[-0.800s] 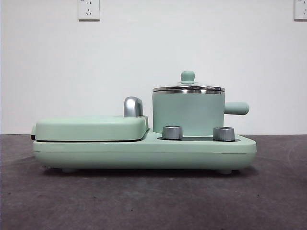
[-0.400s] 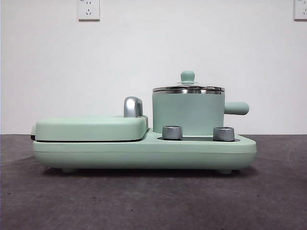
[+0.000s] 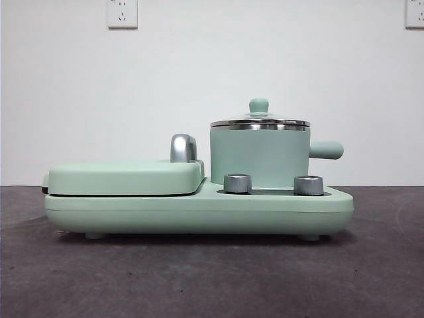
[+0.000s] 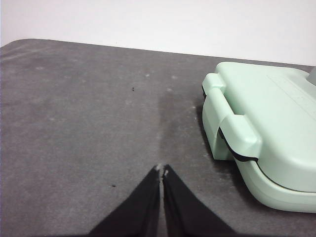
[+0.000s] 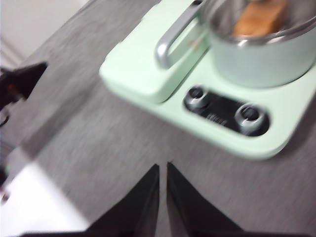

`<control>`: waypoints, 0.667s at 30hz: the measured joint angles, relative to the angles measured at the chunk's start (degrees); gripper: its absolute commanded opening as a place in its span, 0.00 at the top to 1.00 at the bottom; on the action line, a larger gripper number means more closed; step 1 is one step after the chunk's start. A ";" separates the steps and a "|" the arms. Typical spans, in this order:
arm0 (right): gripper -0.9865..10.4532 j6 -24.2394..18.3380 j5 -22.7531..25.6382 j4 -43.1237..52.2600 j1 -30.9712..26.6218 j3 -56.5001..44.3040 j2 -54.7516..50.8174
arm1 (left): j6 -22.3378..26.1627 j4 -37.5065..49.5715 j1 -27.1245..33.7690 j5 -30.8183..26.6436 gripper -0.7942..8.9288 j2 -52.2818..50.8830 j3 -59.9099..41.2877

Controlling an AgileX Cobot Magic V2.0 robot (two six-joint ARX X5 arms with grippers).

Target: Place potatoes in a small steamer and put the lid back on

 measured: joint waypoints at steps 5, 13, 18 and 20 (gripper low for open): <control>0.89 -0.42 0.07 14.84 -5.97 -8.87 -5.99 | 0.00 0.00 0.00 0.00 0.91 0.00 0.02; 0.89 -5.77 7.45 40.17 -12.68 -30.84 -18.82 | 0.00 0.00 0.00 0.00 0.91 0.00 0.00; 0.89 -7.98 20.00 40.00 -14.32 -40.54 -24.68 | 0.00 0.00 0.00 0.00 0.91 0.00 0.00; 0.89 -8.24 22.25 39.71 -14.34 -42.71 -26.67 | 0.00 -0.02 0.00 0.00 0.91 0.00 0.02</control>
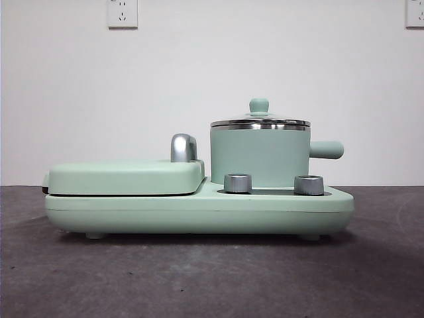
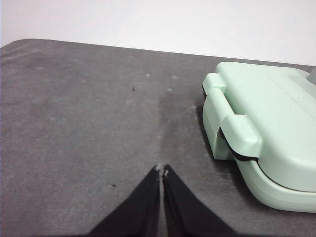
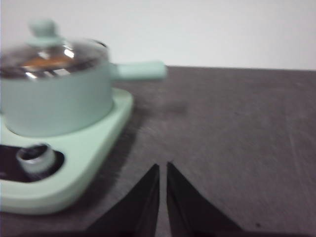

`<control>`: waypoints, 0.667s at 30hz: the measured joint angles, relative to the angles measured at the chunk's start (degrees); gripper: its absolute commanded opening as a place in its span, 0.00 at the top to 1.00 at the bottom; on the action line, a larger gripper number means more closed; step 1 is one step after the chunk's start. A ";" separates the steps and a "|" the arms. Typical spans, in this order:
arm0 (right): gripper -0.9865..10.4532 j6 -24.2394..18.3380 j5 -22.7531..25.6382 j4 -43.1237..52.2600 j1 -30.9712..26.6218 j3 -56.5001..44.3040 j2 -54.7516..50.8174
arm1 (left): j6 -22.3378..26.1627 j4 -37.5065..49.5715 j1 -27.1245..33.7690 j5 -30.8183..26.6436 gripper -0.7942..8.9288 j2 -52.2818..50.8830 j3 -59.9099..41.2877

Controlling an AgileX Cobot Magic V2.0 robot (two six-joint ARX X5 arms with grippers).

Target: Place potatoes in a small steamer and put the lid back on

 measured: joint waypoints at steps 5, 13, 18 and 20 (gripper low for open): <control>0.89 -0.13 0.57 -6.45 -0.98 -0.70 -3.56 | 0.02 0.00 0.00 0.00 0.91 0.00 -0.02; 0.89 -0.63 0.66 -8.81 -1.95 -0.66 -5.99 | 0.02 0.00 0.00 0.00 0.91 0.00 -0.02; 0.89 -0.94 0.57 -8.50 -1.95 -0.68 -6.01 | 0.02 0.00 0.00 0.00 0.91 0.00 -0.02; 0.89 -0.96 0.57 -7.45 -1.95 -0.70 -5.99 | 0.02 0.00 0.00 0.00 0.91 0.00 0.00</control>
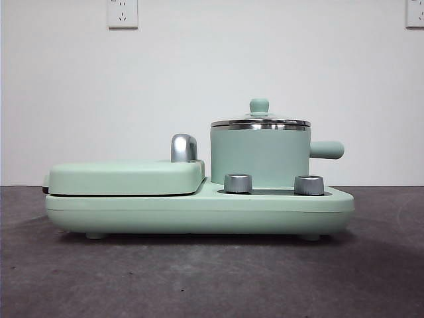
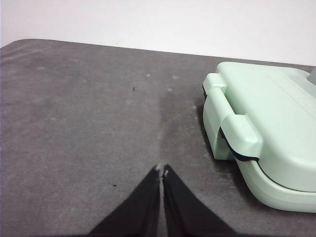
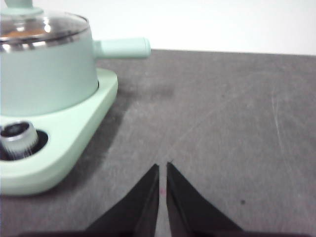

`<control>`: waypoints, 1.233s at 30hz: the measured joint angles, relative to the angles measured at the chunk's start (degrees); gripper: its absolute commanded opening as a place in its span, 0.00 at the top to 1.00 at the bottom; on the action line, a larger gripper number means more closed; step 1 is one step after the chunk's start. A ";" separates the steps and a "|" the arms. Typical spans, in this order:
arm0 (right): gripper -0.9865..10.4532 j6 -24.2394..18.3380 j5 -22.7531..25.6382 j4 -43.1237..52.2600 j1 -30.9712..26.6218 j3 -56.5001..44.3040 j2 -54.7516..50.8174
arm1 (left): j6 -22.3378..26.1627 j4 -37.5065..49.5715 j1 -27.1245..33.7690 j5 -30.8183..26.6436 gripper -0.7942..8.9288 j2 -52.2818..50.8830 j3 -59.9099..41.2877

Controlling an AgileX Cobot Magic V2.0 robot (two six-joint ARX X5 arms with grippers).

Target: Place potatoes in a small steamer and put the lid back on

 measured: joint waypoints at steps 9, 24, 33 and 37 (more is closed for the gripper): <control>0.89 -0.02 0.00 3.78 0.00 0.00 -0.02 | 0.00 0.00 0.00 0.00 0.91 0.00 0.00; 0.90 -0.02 -2.49 -1.16 0.00 0.02 0.00 | 0.00 0.00 0.00 0.00 0.91 0.00 -0.02; 0.90 -0.33 -3.26 -1.09 -1.40 0.02 0.09 | 0.00 0.00 0.00 0.00 0.91 0.00 -0.02; 0.90 -0.42 -3.04 -1.11 -3.08 0.02 0.09 | 0.00 0.00 0.00 0.00 0.91 0.00 -0.02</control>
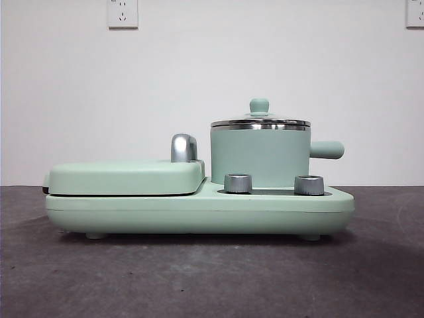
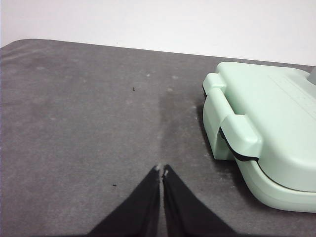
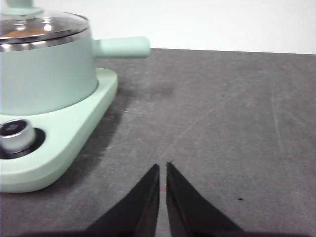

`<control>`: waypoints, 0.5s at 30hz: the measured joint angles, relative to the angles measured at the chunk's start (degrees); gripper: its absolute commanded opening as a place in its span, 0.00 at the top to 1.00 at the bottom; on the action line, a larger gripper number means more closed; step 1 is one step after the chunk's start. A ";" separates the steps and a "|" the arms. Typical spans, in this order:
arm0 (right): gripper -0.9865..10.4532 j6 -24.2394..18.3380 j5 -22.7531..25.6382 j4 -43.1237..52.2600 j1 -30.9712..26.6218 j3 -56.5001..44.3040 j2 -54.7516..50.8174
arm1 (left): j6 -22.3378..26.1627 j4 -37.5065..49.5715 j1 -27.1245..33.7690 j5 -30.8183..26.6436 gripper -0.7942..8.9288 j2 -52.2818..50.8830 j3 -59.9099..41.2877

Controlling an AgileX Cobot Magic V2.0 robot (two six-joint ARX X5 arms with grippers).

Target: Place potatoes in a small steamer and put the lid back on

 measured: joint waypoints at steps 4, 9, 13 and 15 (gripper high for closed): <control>0.90 0.00 -0.02 0.02 -0.61 0.00 0.00 | 0.00 0.00 0.00 0.00 0.91 0.00 0.00; 0.89 0.00 0.00 0.07 -0.61 0.00 -0.02 | 0.00 0.00 0.00 0.00 0.91 0.00 0.00; 0.89 0.00 0.00 0.13 -0.61 0.00 0.00 | 0.00 0.00 0.00 0.00 0.91 0.00 0.00; 0.89 0.00 0.00 0.13 -0.61 0.00 0.00 | 0.00 0.00 0.00 0.00 0.91 0.00 0.02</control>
